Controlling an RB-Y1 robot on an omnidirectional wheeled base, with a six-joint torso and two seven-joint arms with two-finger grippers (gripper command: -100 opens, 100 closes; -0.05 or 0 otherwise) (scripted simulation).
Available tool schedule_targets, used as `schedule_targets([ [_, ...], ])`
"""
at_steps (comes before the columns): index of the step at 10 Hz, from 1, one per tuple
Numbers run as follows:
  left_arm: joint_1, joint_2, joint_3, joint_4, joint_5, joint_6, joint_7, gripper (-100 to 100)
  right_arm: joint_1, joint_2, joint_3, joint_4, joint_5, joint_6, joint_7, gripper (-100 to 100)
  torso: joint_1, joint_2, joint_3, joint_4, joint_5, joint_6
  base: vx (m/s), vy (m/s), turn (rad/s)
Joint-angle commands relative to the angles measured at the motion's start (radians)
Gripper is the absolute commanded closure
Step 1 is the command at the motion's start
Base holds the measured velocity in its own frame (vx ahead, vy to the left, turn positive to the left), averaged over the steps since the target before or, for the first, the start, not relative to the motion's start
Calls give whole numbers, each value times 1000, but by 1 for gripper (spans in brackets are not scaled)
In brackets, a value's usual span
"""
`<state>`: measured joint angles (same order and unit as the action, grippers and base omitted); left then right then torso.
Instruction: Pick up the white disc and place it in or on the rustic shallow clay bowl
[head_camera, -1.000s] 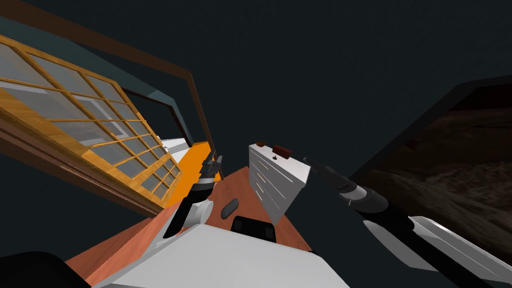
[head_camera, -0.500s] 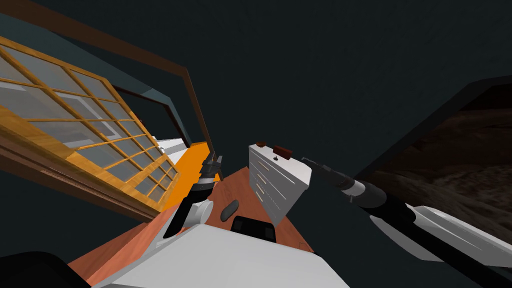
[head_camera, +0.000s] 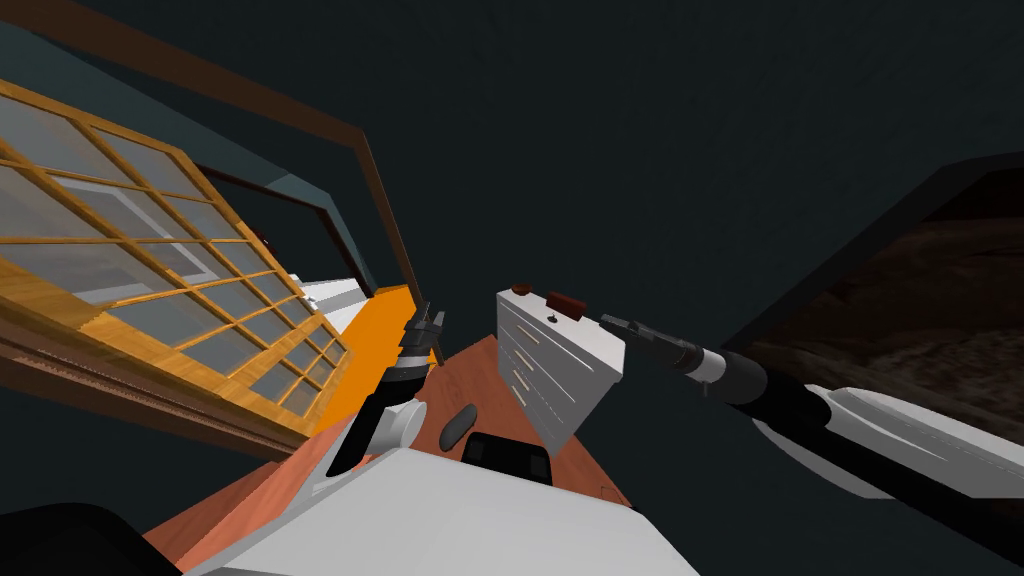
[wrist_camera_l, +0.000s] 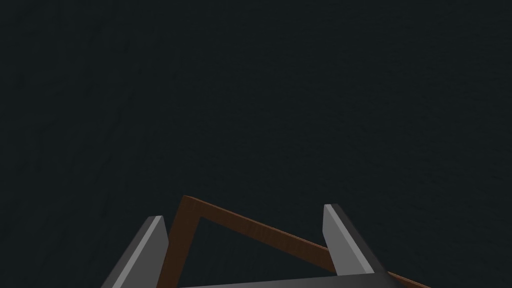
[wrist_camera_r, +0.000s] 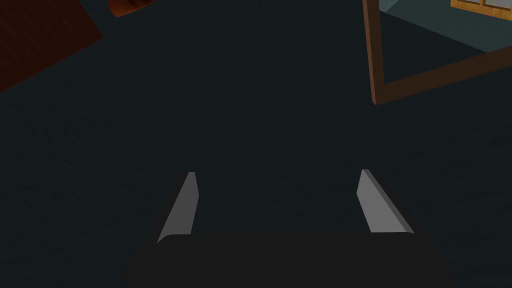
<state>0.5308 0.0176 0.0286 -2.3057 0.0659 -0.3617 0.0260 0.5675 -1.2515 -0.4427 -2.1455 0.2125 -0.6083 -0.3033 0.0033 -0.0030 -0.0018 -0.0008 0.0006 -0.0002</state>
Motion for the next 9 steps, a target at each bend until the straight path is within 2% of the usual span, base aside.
schedule_targets([
  [1, 0, 0, 0, 0, 0, 0, 0, 0, 0, -38, -3, 3, 5, -2, -4, -100, 0, 0, 0, 0, 0, 0, 29, 31, -1],
  [2, 0, 0, 0, 0, 0, 0, 0, 0, 10, -73, -27, 28, 43, -16, -34, -100, -1, 1, 0, 0, 0, 0, 48, 50, -76],
  [4, 0, 0, 0, 0, 0, 0, 0, 0, 10, -124, -27, 28, 43, -16, -34, -100, 0, 0, 0, 0, 0, 0, 38, 36, -28],
  [5, 0, 0, 0, 0, 0, 0, 0, 0, 21, -158, -51, 53, 82, -31, -63, -100, -2, 1, 0, 0, 0, 0, 32, 43, -79],
  [7, 0, 0, 0, 0, 0, 0, 0, 0, 21, -208, -51, 53, 82, -31, -63, -100, 0, 0, 0, 0, 0, 0, 37, 37, -28],
  [8, 0, 0, 0, 0, 0, 0, 0, 0, 32, -244, -74, 78, 123, -46, -92, -100, -1, 0, 0, 0, 0, 0, 43, 33, -90],
  [9, 0, 0, 0, 0, 0, 0, 0, 0, 32, -272, -74, 78, 123, -46, -92, -100, -1, 0, 0, 0, 0, 0, 52, 41, -59],
])
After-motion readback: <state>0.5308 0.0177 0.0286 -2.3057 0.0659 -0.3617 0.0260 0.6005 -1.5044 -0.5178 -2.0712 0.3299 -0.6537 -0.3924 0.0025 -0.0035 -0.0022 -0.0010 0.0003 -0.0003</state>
